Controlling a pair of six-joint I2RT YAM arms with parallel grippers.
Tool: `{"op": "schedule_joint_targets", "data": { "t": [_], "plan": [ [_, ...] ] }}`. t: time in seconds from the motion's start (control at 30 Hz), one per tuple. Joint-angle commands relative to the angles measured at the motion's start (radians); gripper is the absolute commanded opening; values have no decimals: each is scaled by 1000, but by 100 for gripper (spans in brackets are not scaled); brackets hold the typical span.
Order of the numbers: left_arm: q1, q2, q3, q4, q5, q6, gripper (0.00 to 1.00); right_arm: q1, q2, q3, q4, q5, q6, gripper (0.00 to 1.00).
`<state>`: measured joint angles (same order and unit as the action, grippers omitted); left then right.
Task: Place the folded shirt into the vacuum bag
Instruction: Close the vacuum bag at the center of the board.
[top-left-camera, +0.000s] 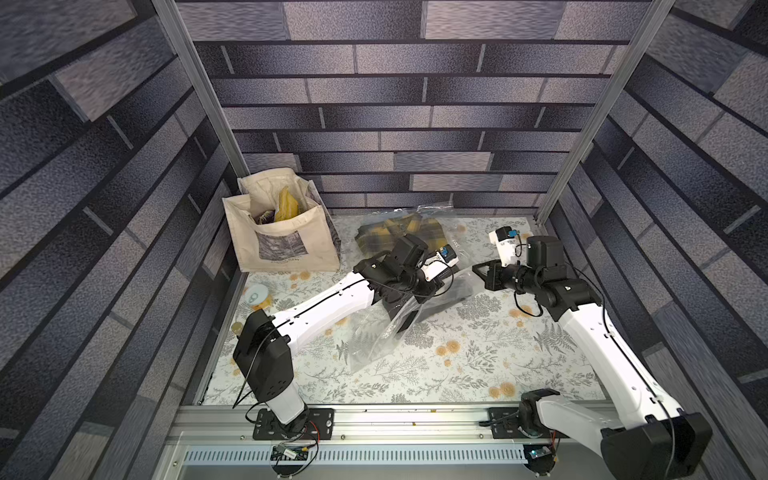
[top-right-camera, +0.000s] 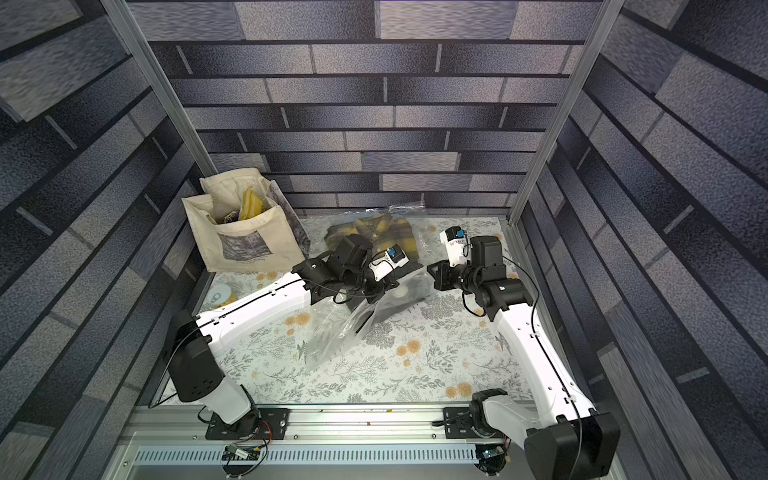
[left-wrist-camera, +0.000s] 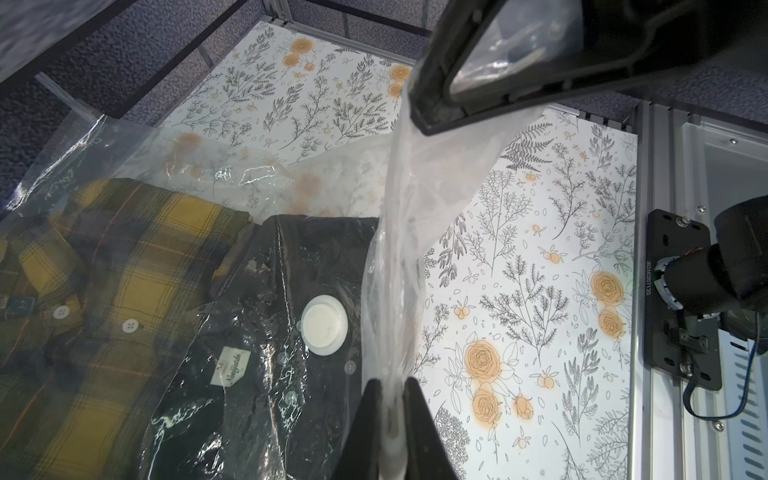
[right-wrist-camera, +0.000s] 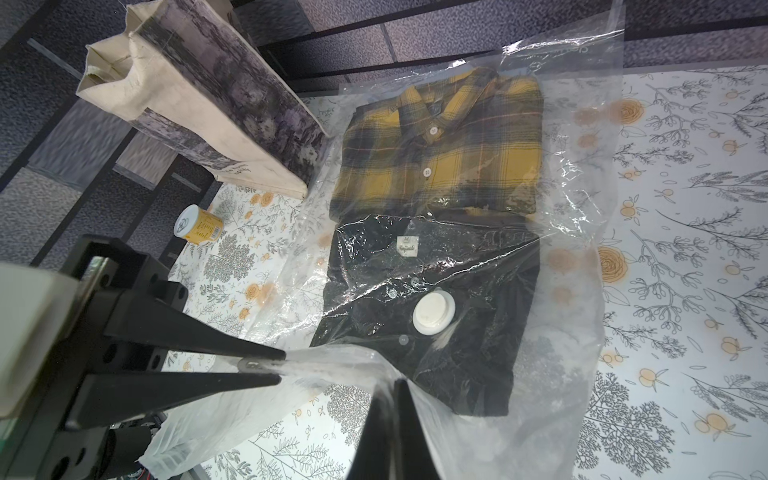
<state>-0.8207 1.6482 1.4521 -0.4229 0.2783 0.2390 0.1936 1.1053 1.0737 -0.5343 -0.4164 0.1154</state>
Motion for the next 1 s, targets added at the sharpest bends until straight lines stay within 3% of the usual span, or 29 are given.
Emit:
{"op": "schedule_joint_targets", "data": {
  "t": [0.0, 0.7, 0.77, 0.87, 0.97],
  "plan": [
    [8, -15, -25, -317, -93, 28, 6, -59, -39, 32, 108, 131, 5, 0],
    [22, -158, -170, -456, -143, -13, 3, -132, -47, 48, 68, 266, -4, 0],
    [35, -174, -175, -451, -144, -11, 1, -131, -46, 63, 32, 210, -28, 0],
    [57, -196, -164, -402, -139, -10, 0, -111, -44, 70, -53, 24, -84, 0],
    [64, -221, -144, -300, -97, 4, 0, -6, -54, 77, -203, 30, -233, 5]
  ]
}}
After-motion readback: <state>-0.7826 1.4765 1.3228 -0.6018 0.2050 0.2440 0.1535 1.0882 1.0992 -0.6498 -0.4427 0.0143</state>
